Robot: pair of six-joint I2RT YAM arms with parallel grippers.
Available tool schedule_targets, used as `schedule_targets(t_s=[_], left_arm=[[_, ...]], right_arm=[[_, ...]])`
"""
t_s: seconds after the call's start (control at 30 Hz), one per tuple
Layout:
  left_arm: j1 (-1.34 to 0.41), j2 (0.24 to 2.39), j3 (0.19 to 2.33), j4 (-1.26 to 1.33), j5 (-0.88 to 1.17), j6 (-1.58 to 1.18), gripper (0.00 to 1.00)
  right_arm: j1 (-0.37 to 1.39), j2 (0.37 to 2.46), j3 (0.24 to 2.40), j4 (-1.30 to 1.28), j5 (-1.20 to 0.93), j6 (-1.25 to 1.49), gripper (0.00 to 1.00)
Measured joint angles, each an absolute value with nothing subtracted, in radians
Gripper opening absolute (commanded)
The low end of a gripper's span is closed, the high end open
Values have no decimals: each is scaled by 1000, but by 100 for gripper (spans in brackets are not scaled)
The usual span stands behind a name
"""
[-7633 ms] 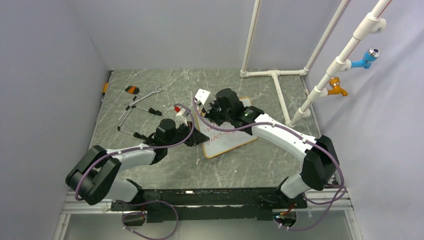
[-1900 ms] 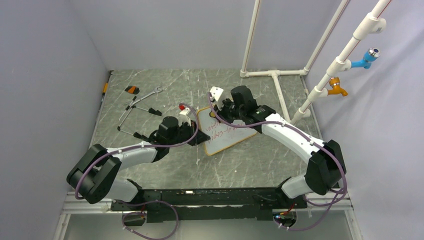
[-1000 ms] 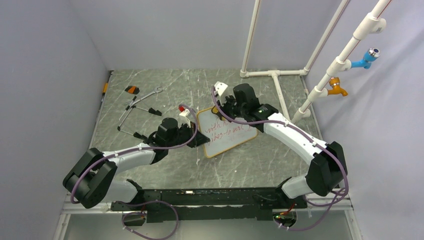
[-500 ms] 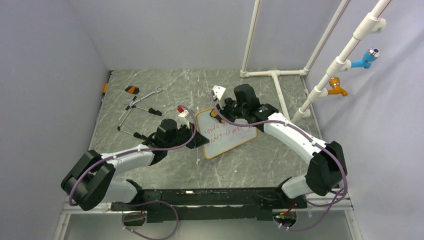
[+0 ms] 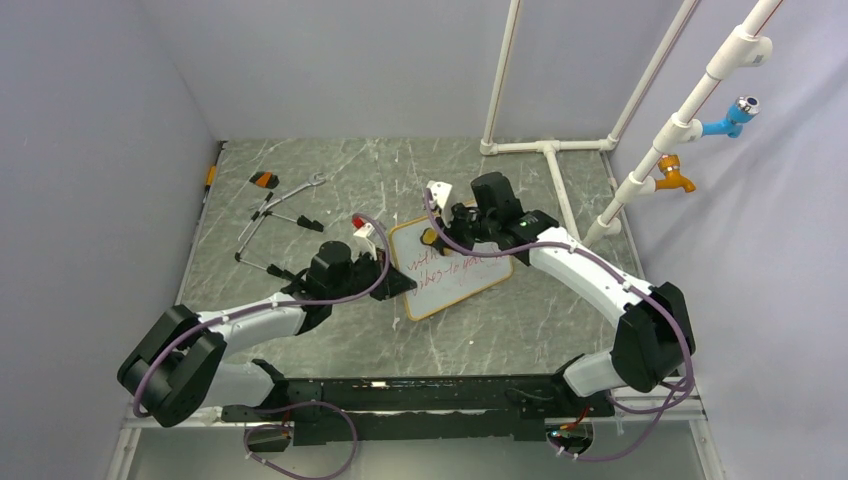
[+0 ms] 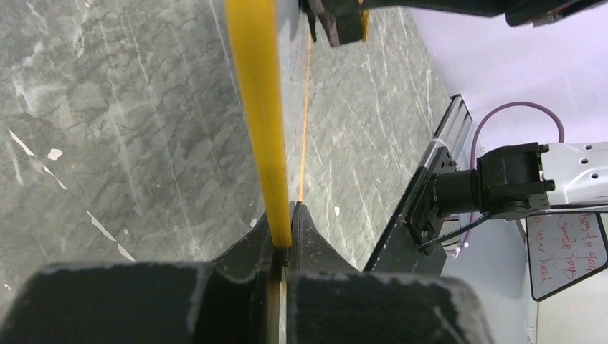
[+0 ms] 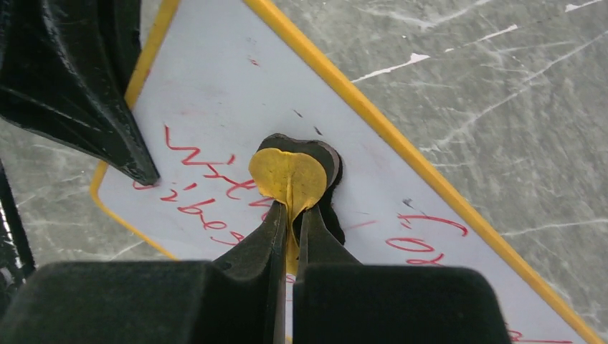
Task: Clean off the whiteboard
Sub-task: Erase the whiteboard at the center of the board.
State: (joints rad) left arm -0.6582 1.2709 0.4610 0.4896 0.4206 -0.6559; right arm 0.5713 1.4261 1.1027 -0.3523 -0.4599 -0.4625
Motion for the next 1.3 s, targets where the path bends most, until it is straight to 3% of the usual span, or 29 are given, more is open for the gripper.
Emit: schedule_targets(t_s=[0.37, 0.73, 1.3], left_arm=[[-658, 1260, 435, 514, 412, -685, 0], [-658, 1255, 412, 542, 413, -697, 0], [-658, 1259, 396, 599, 432, -749, 0]], right_arm=[[537, 1423, 1077, -300, -376, -371, 0], [561, 1434, 1077, -336, -480, -492, 0], [521, 1434, 1076, -315, -432, -456, 0]])
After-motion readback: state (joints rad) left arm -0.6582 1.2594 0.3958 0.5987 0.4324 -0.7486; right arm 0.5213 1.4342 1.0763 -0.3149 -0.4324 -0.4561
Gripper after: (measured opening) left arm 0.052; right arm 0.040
